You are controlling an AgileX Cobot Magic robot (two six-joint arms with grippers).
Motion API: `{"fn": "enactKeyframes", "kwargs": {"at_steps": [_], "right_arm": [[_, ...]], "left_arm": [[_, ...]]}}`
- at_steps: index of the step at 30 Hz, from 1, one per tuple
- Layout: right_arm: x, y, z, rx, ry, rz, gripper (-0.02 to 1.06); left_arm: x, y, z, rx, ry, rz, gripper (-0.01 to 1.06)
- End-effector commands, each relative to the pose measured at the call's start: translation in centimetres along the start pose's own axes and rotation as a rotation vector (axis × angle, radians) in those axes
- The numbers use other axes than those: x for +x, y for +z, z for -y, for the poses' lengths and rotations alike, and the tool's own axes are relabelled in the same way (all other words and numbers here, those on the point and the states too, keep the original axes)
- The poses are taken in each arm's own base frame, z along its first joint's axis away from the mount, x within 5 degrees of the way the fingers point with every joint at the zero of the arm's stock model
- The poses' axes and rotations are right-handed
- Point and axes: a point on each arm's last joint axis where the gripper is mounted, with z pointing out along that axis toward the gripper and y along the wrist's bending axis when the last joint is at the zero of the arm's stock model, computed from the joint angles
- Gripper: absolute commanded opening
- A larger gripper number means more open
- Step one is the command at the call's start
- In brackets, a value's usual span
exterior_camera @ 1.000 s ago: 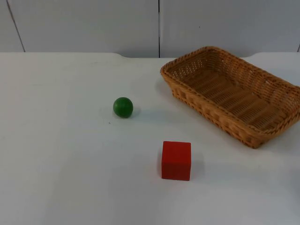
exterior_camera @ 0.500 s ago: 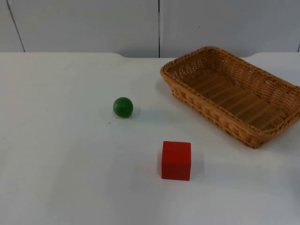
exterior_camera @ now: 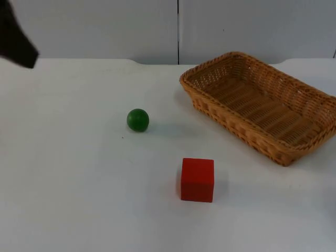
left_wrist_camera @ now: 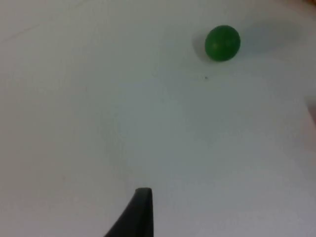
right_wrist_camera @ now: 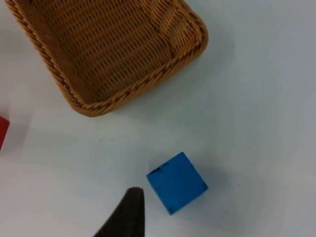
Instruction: Place all geometric objects except the red cube into the basket.
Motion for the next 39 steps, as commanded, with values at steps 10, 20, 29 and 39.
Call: {"fn": "enactKeyframes", "kwargs": {"at_steps": [10,20,29,39], "right_arm": [[-0.2,-0.1,0.1,0.002,0.005,0.017,1.05],[-0.1,-0.1,0.1,0.002,0.005,-0.002,1.05],[-0.1,-0.1,0.1,0.005,0.002,0.008,1.05],[-0.2,-0.1,0.1,0.005,0.002,0.014,1.05]], "left_arm": [[-5.8,10.6,1.5,-0.04,0.266,-0.178,0.99],[-7.6,20.5,2.8,-0.041,0.409,-0.278,0.98],[-8.6,25.2,2.4,-0.02,0.389,-0.303,0.98],[-7.3,28.3,2.5,0.027,0.359,-0.314,0.98]]}}
